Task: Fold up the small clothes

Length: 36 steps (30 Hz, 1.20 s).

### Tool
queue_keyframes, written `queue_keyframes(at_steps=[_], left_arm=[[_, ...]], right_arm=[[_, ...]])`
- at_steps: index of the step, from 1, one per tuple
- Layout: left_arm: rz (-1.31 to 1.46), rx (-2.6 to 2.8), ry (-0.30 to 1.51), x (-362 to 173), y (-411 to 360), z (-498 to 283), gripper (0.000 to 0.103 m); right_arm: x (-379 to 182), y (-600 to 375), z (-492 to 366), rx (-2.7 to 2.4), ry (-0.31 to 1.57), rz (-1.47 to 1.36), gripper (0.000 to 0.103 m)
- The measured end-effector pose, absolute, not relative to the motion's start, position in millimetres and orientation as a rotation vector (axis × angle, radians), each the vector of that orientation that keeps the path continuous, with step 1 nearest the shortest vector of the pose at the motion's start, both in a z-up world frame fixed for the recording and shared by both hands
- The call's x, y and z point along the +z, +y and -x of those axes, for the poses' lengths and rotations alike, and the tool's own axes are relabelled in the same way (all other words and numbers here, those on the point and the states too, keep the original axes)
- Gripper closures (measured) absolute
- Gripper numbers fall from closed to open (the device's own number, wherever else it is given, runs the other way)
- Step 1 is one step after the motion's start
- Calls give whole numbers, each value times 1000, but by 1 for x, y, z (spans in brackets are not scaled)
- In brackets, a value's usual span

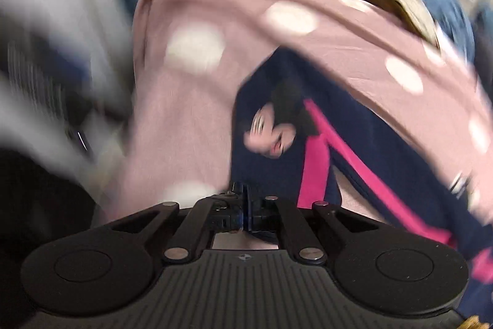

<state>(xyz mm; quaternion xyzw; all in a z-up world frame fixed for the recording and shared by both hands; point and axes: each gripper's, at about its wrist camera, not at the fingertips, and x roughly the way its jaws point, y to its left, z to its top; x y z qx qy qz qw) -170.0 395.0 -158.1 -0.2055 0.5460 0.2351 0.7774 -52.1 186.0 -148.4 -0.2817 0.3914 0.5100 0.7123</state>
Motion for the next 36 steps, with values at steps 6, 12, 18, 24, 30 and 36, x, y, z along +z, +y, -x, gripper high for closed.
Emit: queue_keyframes(at_steps=[6, 12, 18, 24, 30, 36], left_arm=[[474, 483, 1193, -160, 391, 159, 14], [466, 402, 1192, -154, 369, 138, 14], [508, 281, 1170, -149, 338, 106, 14], [485, 160, 1148, -142, 300, 53, 14], [356, 28, 1159, -145, 256, -18, 17], [284, -59, 1154, -144, 215, -104, 20]], right_arm=[[-46, 131, -49, 1168, 1079, -645, 100], [44, 29, -102, 1118, 823, -972, 99], [30, -127, -61, 873, 792, -937, 99], [-24, -243, 38, 533, 875, -858, 99], [-115, -286, 129, 237, 1059, -830, 99], [-162, -278, 154, 128, 1046, -951, 99]])
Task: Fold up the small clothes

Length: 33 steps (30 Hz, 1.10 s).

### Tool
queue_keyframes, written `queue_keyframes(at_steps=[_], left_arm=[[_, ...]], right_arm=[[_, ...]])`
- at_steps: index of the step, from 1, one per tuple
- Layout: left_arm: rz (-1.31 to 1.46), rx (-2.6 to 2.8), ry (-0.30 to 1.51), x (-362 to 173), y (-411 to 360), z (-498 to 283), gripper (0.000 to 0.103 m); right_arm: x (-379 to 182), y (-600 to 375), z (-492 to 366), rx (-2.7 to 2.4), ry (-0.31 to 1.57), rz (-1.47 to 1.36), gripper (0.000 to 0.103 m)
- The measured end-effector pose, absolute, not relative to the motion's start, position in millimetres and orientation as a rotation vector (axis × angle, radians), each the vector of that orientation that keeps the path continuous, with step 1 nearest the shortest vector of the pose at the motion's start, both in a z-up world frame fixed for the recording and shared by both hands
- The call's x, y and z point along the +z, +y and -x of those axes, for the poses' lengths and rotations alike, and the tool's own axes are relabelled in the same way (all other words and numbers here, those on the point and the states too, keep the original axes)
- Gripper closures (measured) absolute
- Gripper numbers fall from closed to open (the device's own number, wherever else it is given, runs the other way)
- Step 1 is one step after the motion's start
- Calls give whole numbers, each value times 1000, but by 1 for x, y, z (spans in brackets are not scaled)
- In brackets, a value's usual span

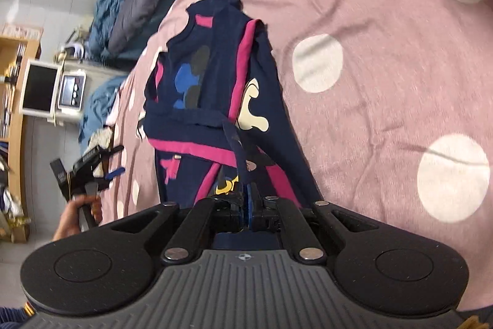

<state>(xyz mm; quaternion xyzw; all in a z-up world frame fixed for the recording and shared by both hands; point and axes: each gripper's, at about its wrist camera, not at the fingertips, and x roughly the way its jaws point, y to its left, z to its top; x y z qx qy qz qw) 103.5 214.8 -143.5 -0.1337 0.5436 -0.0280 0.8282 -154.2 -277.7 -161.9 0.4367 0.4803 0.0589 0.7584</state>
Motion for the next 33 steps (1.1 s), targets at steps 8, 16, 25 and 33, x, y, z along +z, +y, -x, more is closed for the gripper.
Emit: queue_keyframes(at_steps=[8, 16, 25, 33], left_arm=[[245, -115, 1248, -195, 167, -193, 19], [204, -213, 1218, -209, 143, -222, 98], [36, -55, 1061, -164, 149, -285, 100], [3, -198, 1080, -151, 149, -266, 39]], right_arm=[[-136, -274, 147, 182, 943, -1025, 99], [-140, -281, 172, 153, 939, -1058, 98], [-144, -289, 185, 132, 919, -1189, 98], [-185, -298, 163, 8, 1014, -1009, 98]])
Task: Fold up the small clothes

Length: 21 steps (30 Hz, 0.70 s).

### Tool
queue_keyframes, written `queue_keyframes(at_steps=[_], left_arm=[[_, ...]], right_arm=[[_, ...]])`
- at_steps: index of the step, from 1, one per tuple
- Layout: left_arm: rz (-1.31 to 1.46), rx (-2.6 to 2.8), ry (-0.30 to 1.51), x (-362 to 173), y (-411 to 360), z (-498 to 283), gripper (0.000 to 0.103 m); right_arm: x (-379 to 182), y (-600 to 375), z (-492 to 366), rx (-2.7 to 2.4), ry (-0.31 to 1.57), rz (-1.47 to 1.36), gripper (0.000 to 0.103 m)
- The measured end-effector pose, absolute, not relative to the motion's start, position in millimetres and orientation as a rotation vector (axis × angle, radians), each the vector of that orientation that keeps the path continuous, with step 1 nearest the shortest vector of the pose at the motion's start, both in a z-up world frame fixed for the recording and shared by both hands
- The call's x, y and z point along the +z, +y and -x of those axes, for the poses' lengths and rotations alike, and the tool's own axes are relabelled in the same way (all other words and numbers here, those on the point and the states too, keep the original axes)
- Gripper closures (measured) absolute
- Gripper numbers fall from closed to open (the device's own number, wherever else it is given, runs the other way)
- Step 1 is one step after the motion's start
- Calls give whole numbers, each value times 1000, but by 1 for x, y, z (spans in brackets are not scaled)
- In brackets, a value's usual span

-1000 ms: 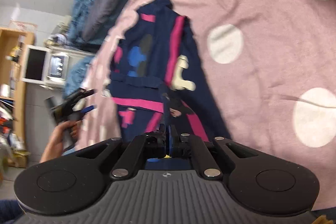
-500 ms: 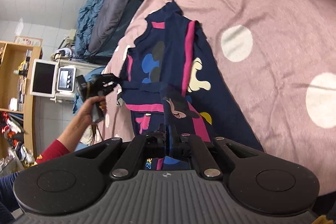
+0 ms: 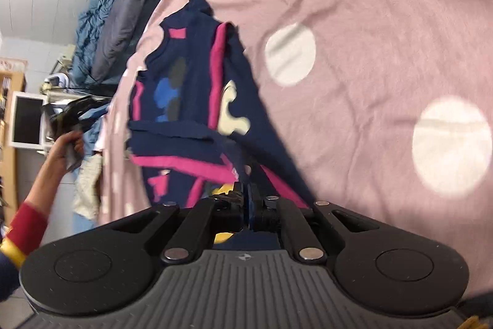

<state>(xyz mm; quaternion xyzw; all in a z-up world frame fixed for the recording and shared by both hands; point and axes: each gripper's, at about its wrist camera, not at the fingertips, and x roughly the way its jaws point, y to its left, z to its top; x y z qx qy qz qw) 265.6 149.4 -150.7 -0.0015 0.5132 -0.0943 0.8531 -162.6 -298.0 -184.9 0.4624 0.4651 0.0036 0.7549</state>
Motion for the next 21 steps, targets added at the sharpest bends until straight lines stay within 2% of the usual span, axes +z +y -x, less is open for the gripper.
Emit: queue_keyframes(at_steps=[1, 7, 10, 12, 21], left_arm=[[-25, -225, 1077, -150, 152, -247, 34], [-241, -386, 1055, -169, 161, -127, 34], [-434, -419, 1016, -180, 153, -85, 42], [-484, -483, 988, -185, 150, -70, 49], [-581, -581, 950, -212, 121, -76, 53]], right_arm=[[-187, -302, 158, -4, 999, -1008, 98], [-194, -316, 141, -35, 986, -993, 98], [-195, -315, 138, -22, 1007, -999, 98], [-195, -313, 137, -12, 1025, -990, 97], [-196, -310, 143, -29, 1020, -1006, 97]])
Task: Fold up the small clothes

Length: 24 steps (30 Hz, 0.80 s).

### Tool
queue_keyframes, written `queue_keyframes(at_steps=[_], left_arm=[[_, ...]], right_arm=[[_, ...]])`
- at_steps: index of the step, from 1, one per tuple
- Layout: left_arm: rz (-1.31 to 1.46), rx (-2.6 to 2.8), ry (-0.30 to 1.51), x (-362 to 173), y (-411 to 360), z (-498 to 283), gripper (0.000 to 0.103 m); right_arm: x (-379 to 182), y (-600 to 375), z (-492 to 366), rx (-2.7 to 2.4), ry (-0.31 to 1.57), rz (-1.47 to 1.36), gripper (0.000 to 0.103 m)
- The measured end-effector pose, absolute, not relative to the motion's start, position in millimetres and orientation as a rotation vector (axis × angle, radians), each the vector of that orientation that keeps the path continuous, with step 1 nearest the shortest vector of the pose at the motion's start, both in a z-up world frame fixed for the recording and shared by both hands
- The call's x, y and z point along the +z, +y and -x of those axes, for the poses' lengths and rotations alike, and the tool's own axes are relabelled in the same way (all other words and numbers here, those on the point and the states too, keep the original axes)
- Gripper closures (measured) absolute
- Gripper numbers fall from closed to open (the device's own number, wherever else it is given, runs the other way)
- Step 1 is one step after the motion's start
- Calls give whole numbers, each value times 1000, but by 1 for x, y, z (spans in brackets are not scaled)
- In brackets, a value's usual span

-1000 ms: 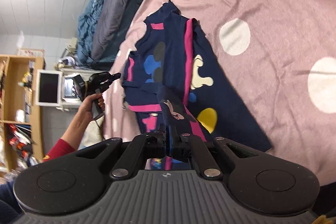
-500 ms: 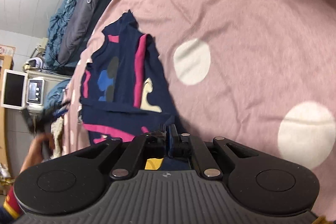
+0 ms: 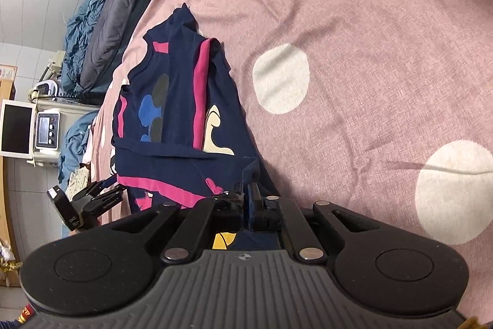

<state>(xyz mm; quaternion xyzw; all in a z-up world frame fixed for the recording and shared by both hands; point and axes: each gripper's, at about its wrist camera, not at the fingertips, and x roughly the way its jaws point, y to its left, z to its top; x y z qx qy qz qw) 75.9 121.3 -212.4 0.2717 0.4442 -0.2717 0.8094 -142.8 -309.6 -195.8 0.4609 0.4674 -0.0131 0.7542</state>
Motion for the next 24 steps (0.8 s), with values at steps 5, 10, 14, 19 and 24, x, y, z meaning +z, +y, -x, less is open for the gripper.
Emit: queue_keyframes(at_steps=[5, 10, 14, 19, 24], left_arm=[[-377, -558, 972, -192, 135, -89, 95], [-221, -458, 1022, -182, 178, -96, 95], [-231, -418, 1096, -202, 185, -97, 89], [-283, -367, 1091, -207, 175, -97, 73], [-333, -312, 1093, -193, 190, -88, 46]], right_arm=[[-191, -314, 151, -3, 982, -1098, 97], [-191, -321, 165, -1, 976, -1186, 97], [-205, -321, 163, -39, 1030, -1170, 97], [-217, -316, 151, -103, 1055, -1005, 94], [-191, -317, 144, -212, 1084, -721, 71]])
